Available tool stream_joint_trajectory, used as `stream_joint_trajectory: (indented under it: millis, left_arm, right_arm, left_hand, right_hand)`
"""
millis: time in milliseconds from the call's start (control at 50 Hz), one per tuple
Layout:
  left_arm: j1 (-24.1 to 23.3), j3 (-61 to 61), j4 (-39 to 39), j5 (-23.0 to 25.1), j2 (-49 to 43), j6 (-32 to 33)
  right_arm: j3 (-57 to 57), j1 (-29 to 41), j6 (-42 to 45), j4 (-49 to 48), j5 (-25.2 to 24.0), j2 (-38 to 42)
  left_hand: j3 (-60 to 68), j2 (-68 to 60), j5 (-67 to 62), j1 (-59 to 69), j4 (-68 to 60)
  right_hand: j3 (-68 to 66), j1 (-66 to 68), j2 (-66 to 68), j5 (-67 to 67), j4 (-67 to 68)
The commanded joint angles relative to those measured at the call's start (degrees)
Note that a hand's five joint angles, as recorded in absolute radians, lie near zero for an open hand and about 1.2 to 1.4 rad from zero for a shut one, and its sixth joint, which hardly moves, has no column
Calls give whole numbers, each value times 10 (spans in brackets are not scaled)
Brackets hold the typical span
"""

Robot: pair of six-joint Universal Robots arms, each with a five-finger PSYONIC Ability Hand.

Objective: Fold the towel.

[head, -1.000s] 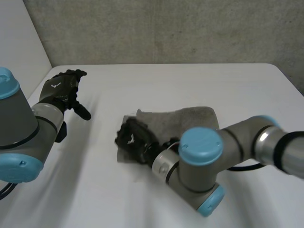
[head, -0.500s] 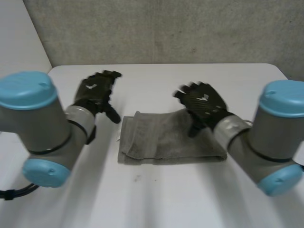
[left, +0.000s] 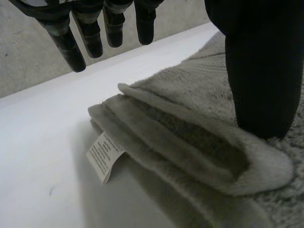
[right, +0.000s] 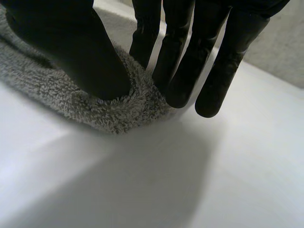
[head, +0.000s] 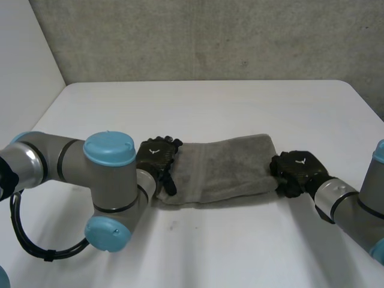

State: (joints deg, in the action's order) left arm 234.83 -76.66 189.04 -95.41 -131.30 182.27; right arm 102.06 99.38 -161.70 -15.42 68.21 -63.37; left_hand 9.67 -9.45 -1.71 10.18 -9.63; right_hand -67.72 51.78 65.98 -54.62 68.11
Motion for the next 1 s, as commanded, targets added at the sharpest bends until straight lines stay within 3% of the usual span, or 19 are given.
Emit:
stream_joint_trajectory:
  millis: [20,120,220,340,440,460,480,500,520,540,560,580,600,660,800,900,1000]
  left_arm:
    - [-2,-18,-14,-3,38,-5]
    - [6,-29,-31,-35,93,-9]
    - [54,-34,-36,-87,171,-11]
    - [86,-34,-36,-87,212,-19]
    - [95,-32,-37,-71,230,-49]
    - [95,-32,-37,-71,230,-49]
    - [94,-32,-37,-63,230,-52]
    - [94,-32,-37,-53,229,-53]
    - [94,-32,-37,-53,229,-53]
    - [93,-31,-38,-46,229,-53]
    - [93,-31,-38,-46,229,-53]
    - [89,-30,-39,-40,228,-54]
    - [86,-28,-41,-36,228,-54]
    - [75,-24,-45,-25,221,-58]
    - [36,-7,-46,1,180,-95]
    - [13,11,-74,0,127,-112]
    - [4,20,-116,-27,68,-111]
  right_arm:
    - [-47,5,-3,-6,18,-23]
    - [-116,76,-13,1,29,-32]
    - [-221,212,-13,37,28,2]
    - [-277,323,-3,65,19,89]
    - [-285,358,32,71,31,141]
    - [-285,358,32,71,31,141]
    - [-286,358,43,72,35,142]
    - [-288,357,43,72,43,136]
    - [-288,357,43,72,43,136]
    - [-290,356,38,72,55,126]
    - [-290,356,38,72,55,126]
    - [-290,354,30,72,72,107]
    - [-287,352,17,73,89,81]
    - [-276,330,-11,73,117,32]
    - [-246,257,-93,93,128,-36]
    - [-250,216,-156,131,115,-27]
    - [-279,204,-172,156,82,42]
  left_hand:
    - [3,-5,17,-2,-4]
    - [3,-5,17,-2,-4]
    - [3,-5,17,-2,-4]
    - [3,-5,17,-2,-4]
    - [3,-5,17,-2,-4]
    - [3,-5,17,-2,-4]
    - [3,-5,17,-2,-4]
    - [3,-5,17,-2,-4]
    - [3,-5,17,-2,-4]
    - [3,-5,17,-2,-4]
    - [3,-5,17,-2,-4]
    - [3,-5,17,-2,-4]
    - [3,-5,17,-2,-4]
    - [3,-5,17,-2,-4]
    - [9,-11,12,4,-9]
    - [10,-13,10,5,-11]
    - [7,-9,13,2,-8]
  right_hand:
    - [-123,282,140,-154,119]
    - [-123,282,140,-154,119]
    - [-123,282,140,-154,119]
    - [-123,282,140,-154,119]
    - [-123,282,140,-154,119]
    - [-123,282,140,-154,119]
    - [-35,195,52,-66,31]
    - [167,-8,-150,136,-171]
    - [169,-10,-152,138,-173]
    - [366,-206,-348,335,-370]
    - [368,-208,-350,337,-372]
    - [536,-377,-519,505,-540]
    - [577,-418,-560,546,-581]
    - [577,-418,-560,546,-581]
    - [577,-418,-560,546,-581]
    - [577,-418,-560,546,-581]
    - [577,-418,-560,546,-581]
